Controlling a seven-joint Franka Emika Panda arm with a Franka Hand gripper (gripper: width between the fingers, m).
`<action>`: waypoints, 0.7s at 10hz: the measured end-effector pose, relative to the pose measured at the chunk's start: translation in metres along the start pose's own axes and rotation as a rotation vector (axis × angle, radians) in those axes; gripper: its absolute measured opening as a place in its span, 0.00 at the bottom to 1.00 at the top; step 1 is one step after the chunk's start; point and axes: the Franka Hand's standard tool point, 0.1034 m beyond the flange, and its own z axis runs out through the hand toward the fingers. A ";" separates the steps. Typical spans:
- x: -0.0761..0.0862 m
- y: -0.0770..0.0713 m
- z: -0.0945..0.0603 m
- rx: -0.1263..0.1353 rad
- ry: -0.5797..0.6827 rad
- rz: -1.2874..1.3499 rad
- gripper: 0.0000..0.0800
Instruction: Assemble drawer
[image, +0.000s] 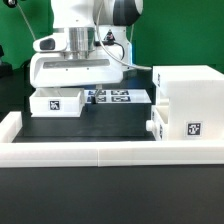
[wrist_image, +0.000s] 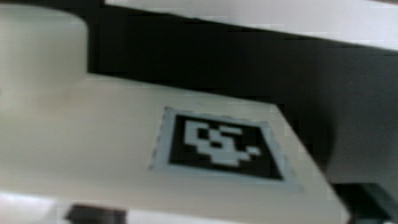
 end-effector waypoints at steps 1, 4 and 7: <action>0.000 0.000 0.000 0.000 0.000 -0.001 0.45; 0.000 0.000 0.000 0.000 0.001 -0.003 0.07; 0.000 0.000 0.000 0.000 0.001 -0.004 0.05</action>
Offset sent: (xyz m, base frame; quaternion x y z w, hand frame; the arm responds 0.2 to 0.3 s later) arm 0.0000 0.0000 0.0000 0.0000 0.0000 0.0000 1.0000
